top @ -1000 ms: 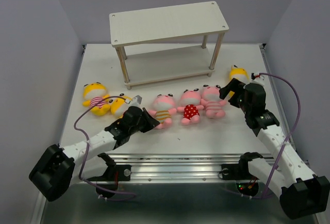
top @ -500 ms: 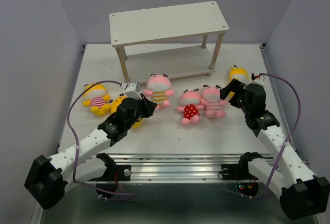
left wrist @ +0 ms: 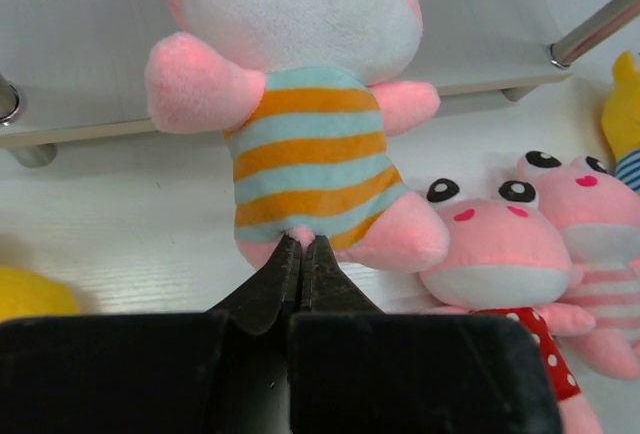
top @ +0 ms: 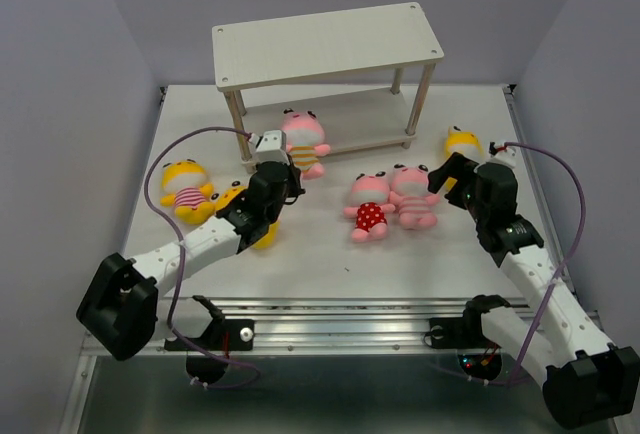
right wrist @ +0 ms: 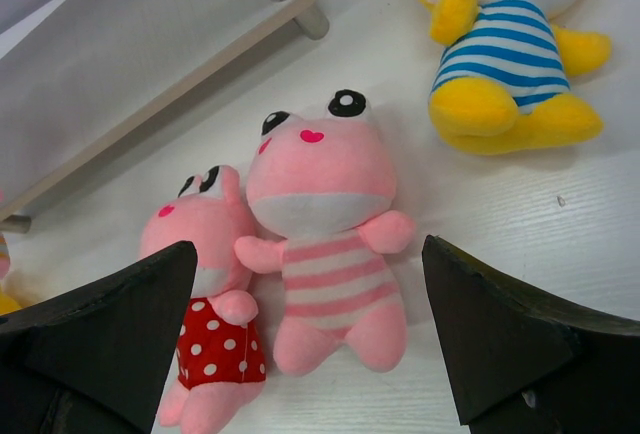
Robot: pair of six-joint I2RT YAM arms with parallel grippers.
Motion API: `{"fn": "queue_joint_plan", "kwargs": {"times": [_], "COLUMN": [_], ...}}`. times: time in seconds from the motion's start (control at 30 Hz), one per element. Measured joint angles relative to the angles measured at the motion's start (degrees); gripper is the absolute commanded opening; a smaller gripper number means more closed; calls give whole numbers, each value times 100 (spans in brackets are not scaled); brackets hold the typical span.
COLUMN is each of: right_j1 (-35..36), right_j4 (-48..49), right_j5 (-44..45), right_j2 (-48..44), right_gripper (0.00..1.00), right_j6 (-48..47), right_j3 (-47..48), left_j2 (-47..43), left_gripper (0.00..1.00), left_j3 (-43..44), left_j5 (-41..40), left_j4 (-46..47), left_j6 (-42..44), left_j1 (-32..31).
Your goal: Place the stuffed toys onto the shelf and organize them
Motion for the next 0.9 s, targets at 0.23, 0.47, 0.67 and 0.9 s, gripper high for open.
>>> {"fn": "queue_joint_plan", "kwargs": {"times": [0.23,0.47,0.67,0.9], "right_j1": [0,0,0,0], "right_j4": [-4,-2,0,-2], "right_j5": [90,105,120,170], "right_j2": [-92,-92,-87,-87], "right_gripper": [100,100,100,100], "right_j6": [-35,-37,-55,-59], "right_j3": [-24,-26,-26,-31], "left_j2": [555,885,1226,1449], "left_gripper": [0,0,0,0], "left_j3": [125,125,127,203], "left_j5": [-66,-177,-304,-343], "left_j4": [291,848,1156,1268], "left_j6": [118,118,96,96], "left_j1": [420,734,734,870]}}
